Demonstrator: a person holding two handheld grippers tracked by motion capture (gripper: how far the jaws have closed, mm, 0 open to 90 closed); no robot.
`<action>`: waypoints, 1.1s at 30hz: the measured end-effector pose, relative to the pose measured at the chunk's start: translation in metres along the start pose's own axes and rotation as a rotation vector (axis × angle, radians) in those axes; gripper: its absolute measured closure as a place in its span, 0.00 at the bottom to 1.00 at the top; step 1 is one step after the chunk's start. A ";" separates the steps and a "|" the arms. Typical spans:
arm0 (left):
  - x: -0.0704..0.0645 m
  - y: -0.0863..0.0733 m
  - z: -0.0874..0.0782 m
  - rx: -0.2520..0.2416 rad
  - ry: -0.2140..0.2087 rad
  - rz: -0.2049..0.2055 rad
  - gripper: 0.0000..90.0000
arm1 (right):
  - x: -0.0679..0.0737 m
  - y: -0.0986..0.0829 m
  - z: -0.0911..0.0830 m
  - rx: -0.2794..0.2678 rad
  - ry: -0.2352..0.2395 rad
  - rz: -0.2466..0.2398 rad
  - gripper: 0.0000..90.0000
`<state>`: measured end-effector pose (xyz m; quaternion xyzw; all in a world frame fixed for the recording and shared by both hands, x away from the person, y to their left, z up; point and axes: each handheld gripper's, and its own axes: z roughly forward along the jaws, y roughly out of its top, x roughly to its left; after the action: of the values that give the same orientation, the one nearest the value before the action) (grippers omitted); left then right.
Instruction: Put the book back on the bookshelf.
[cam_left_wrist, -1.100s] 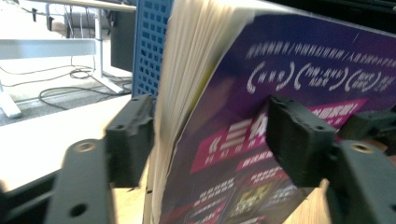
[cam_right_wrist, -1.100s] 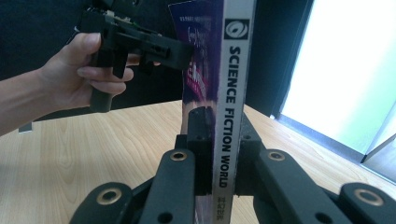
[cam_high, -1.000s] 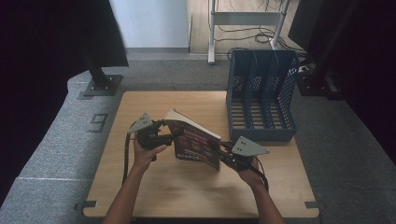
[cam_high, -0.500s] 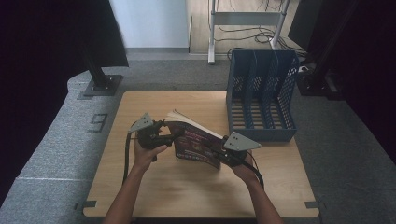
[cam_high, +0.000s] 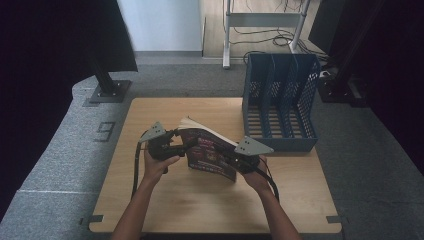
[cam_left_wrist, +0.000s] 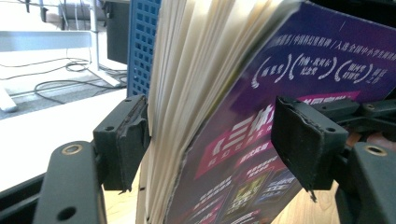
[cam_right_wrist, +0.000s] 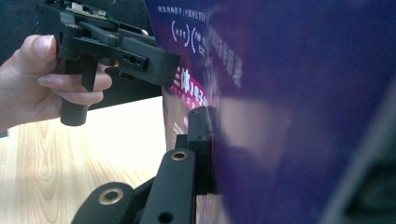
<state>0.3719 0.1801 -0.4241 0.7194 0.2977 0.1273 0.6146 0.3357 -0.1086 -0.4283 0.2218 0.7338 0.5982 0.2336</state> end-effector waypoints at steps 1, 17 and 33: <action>0.001 -0.001 -0.001 0.003 0.007 -0.002 0.31 | 0.000 0.000 0.000 0.000 -0.001 0.002 0.90; 0.005 -0.023 -0.015 0.030 0.038 -0.036 0.31 | -0.003 -0.001 0.000 -0.005 -0.014 0.032 0.91; 0.003 -0.046 -0.027 0.094 0.099 -0.051 0.31 | -0.004 -0.001 0.001 -0.010 -0.019 0.045 0.91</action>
<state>0.3467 0.2065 -0.4628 0.7323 0.3518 0.1329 0.5677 0.3390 -0.1108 -0.4291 0.2427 0.7234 0.6046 0.2284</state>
